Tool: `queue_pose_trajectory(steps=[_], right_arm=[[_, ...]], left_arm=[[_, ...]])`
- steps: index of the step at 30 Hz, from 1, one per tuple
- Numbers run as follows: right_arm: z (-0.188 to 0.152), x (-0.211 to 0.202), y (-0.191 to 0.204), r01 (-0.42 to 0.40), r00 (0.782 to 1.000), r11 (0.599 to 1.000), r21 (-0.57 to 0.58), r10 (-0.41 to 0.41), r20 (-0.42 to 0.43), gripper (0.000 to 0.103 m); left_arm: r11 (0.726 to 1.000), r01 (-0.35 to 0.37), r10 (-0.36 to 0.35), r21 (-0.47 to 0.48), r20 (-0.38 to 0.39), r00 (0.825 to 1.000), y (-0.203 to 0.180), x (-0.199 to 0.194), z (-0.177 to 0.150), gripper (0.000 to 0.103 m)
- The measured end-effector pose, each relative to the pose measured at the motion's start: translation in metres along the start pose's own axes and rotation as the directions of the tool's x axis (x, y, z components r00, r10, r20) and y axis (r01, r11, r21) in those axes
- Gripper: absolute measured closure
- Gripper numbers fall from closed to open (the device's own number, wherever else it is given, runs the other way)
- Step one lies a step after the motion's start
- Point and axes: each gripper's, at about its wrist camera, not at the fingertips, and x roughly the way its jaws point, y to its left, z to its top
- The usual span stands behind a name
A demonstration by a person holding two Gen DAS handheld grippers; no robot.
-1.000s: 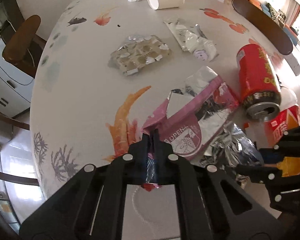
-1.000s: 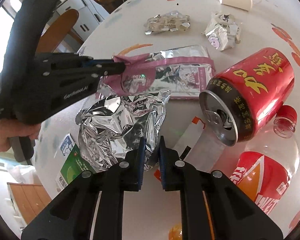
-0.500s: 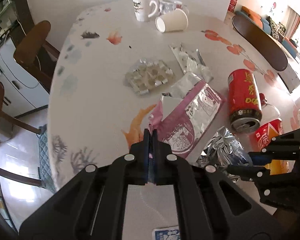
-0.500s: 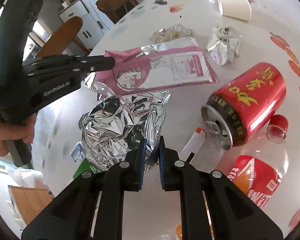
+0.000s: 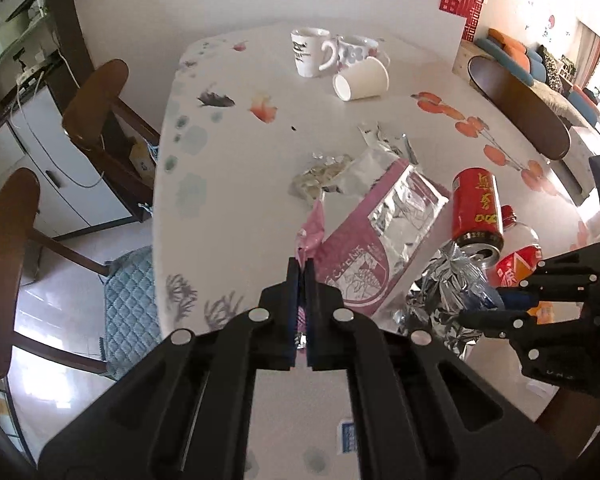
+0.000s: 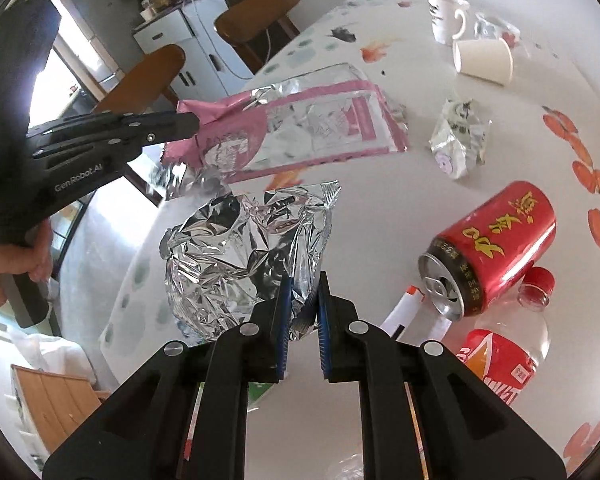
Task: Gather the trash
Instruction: 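Lift the foil with the right gripper while the left gripper carries the pink wrapper toward the bin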
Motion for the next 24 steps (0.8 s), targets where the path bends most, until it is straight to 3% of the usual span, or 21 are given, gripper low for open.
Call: queue_pose_trajectory(steps=[24], right_arm=[[-0.021,-0.049,0.099,-0.016,0.999,0.988,-0.153,0.022,0.039,0.091]], left_arm=[[0.995,-0.081,0.084,-0.056,0.046,0.995,0.042,-0.097,-0.080,0.102]])
